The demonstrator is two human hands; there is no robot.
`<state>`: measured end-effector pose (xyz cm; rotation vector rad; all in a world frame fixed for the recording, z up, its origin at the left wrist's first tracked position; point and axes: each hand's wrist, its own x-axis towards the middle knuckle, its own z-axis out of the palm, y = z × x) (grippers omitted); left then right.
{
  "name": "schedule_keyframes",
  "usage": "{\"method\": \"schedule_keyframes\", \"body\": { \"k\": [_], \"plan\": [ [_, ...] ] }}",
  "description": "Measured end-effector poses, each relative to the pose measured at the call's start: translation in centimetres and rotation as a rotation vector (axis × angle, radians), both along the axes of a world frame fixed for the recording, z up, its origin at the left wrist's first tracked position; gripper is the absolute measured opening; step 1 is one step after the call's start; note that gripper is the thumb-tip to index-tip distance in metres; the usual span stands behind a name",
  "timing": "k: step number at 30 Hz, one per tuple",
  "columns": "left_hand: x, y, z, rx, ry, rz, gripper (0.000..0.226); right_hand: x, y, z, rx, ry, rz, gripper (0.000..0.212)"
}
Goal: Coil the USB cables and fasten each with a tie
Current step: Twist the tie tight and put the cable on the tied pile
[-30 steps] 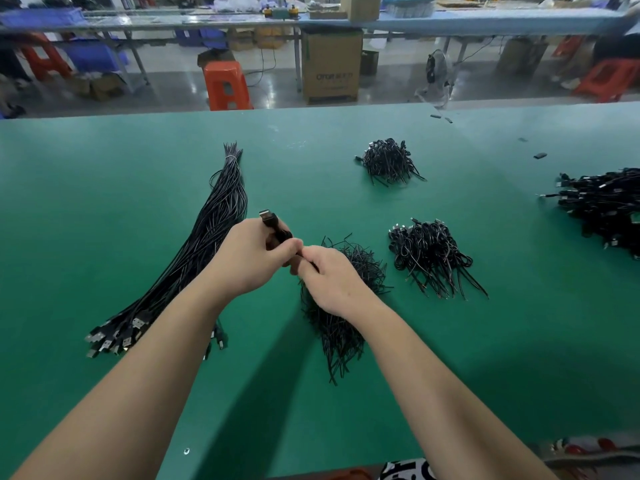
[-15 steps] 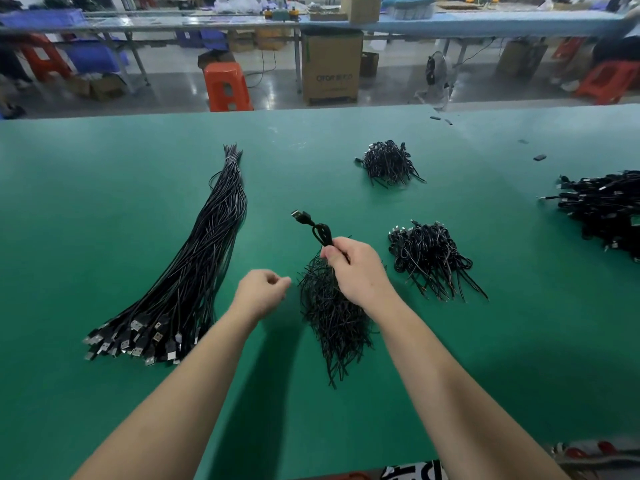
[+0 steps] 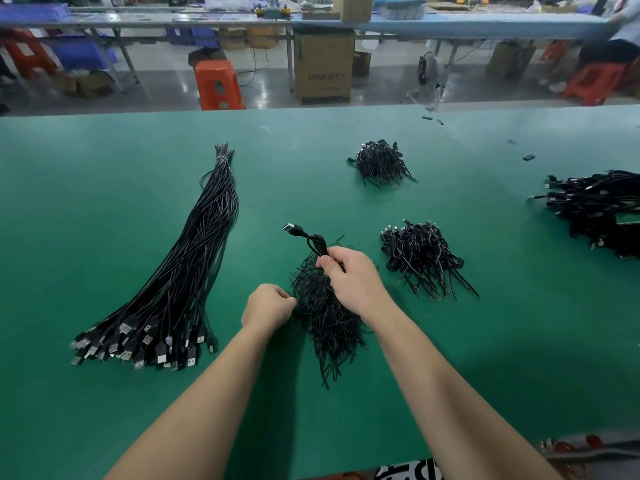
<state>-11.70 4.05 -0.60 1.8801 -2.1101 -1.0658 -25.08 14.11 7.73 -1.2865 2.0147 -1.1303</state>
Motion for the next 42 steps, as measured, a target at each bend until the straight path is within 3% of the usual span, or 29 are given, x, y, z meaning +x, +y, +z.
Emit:
{"method": "schedule_keyframes", "body": {
  "k": [7,17,23,27,31,36,39,42],
  "plan": [
    [-0.6,0.4,0.5,0.027,-0.032,0.025,0.018,0.5,0.1,-0.2,0.016,-0.013,0.036,0.025],
    [2.2,-0.3,1.0,-0.013,0.079,0.087,0.013,0.4,0.1,-0.7,0.038,-0.067,0.017,0.025],
    [3.2,0.4,2.9,-0.08,0.444,0.208,0.015,1.0,0.0,-0.9,0.049,-0.146,0.13,0.023],
    [3.3,2.0,4.4,-0.095,0.705,0.16,0.012,2.2,-0.1,-1.3,0.075,-0.027,0.29,0.023],
    [3.6,3.3,5.1,-0.232,0.676,0.087,0.024,3.1,-0.2,-1.3,0.086,-0.022,0.35,0.031],
    [4.6,3.5,5.6,-0.272,0.7,0.078,0.014,3.3,0.0,-1.2,0.105,-0.063,0.348,0.011],
    [4.9,3.8,5.7,-0.297,0.66,0.028,0.011,3.5,0.0,-1.0,0.113,-0.073,0.334,0.032],
    [5.1,4.1,5.7,-0.316,0.654,-0.018,0.015,3.6,-0.3,-1.0,0.059,-0.03,0.329,0.034]
  ]
}}
